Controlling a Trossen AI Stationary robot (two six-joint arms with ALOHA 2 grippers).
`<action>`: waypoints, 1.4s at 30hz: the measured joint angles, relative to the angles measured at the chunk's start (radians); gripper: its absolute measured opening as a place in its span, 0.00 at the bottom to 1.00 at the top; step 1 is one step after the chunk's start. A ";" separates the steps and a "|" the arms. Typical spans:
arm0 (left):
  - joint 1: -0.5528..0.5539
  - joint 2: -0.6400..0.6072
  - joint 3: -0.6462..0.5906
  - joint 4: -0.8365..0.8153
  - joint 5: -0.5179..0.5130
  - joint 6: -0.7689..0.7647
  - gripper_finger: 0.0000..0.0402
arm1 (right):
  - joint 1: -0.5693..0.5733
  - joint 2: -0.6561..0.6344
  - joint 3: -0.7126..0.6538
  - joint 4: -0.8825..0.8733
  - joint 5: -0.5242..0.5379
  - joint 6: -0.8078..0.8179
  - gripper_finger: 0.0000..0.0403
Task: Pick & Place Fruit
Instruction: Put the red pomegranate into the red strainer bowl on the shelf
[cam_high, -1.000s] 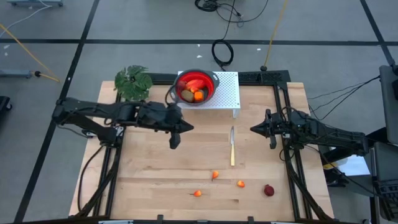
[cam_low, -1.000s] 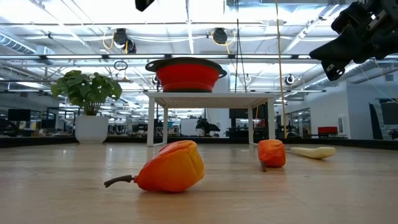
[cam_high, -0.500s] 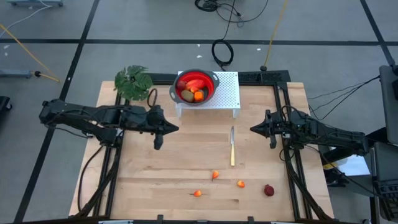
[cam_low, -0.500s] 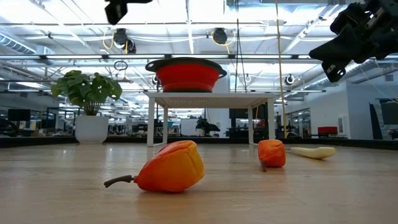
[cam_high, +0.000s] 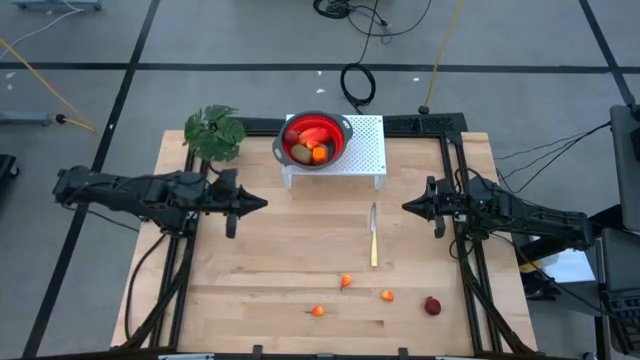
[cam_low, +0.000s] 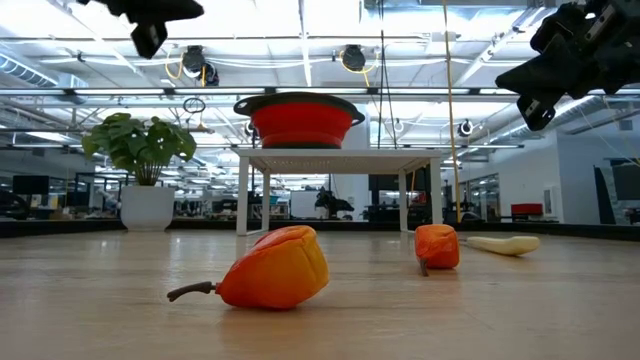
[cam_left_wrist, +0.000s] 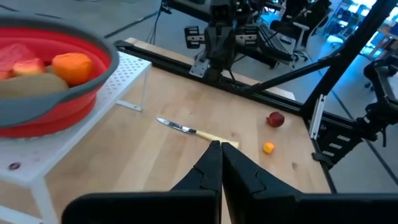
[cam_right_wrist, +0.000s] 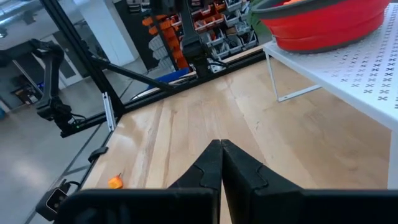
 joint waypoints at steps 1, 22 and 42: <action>0.000 -0.016 -0.014 -0.001 -0.004 0.001 0.01 | 0.000 0.000 0.000 0.000 0.001 0.000 0.00; 0.000 -0.391 -0.354 0.156 -0.018 0.030 0.02 | 0.000 0.003 0.000 0.113 0.004 0.001 0.00; 0.000 -0.576 -0.426 0.061 -0.018 0.083 0.02 | 0.000 0.198 0.178 0.146 -0.077 0.006 0.00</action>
